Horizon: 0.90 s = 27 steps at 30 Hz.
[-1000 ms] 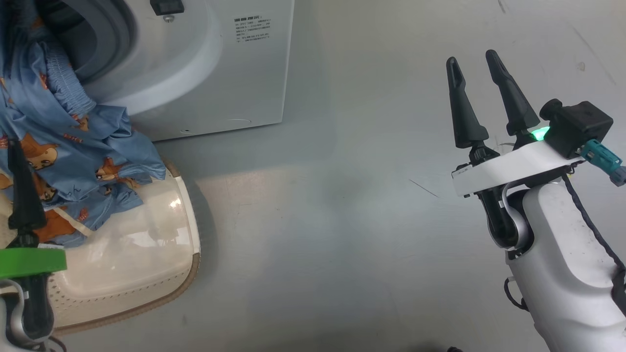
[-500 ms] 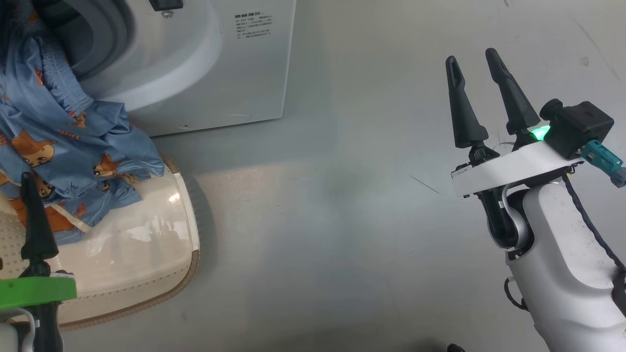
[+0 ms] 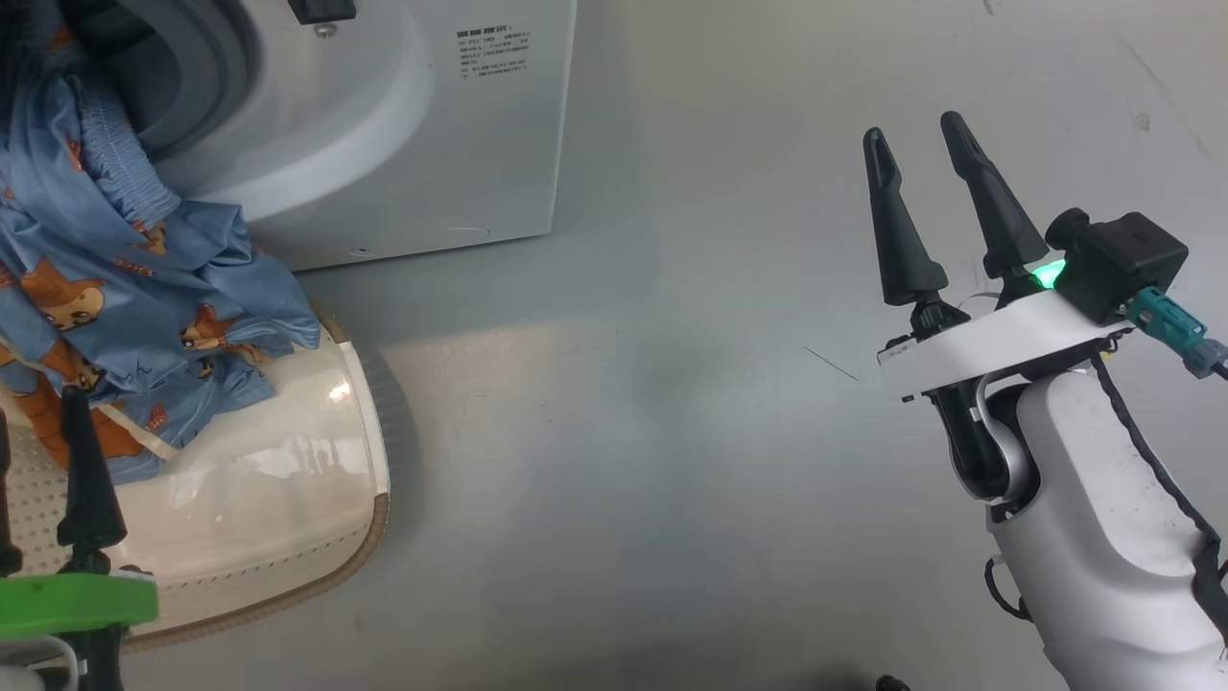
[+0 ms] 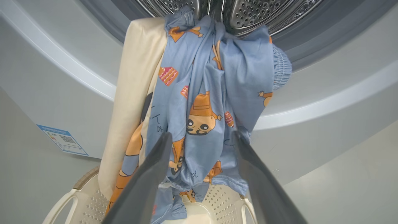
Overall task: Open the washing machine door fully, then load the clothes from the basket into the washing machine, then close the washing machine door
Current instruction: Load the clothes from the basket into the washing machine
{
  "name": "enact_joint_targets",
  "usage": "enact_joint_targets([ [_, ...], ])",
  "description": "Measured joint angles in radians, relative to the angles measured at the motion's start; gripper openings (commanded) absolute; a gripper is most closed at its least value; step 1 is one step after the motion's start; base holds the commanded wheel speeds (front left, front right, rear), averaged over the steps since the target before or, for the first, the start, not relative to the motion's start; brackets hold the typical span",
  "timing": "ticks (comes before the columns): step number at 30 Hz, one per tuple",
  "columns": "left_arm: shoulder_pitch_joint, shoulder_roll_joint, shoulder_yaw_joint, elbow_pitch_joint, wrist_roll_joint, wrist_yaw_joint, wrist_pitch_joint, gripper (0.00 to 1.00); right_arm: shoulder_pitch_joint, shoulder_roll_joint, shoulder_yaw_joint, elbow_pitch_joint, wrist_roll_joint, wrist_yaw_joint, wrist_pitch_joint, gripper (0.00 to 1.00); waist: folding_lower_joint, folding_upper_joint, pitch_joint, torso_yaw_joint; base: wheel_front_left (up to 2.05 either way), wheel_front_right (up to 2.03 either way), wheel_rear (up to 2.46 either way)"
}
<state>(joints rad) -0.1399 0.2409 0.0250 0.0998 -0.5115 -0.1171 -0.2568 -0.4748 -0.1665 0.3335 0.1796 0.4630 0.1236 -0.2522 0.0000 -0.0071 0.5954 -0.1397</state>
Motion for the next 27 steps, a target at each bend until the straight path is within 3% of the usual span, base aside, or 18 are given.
enact_joint_targets([
  [19,-0.123,0.088,-0.009,0.198,-0.087,-0.005,0.099,1.0,-0.002,0.015,0.023,0.006,0.001,0.0,0.0,1.0,0.0,0.0,0.026,-0.033,0.0,0.0,0.0],
  [27,-0.215,0.122,-0.077,0.274,-0.109,-0.005,0.151,1.0,-0.002,0.016,0.018,0.006,0.001,0.0,0.0,1.0,0.0,0.0,0.05,-0.047,0.0,0.0,0.0],
])
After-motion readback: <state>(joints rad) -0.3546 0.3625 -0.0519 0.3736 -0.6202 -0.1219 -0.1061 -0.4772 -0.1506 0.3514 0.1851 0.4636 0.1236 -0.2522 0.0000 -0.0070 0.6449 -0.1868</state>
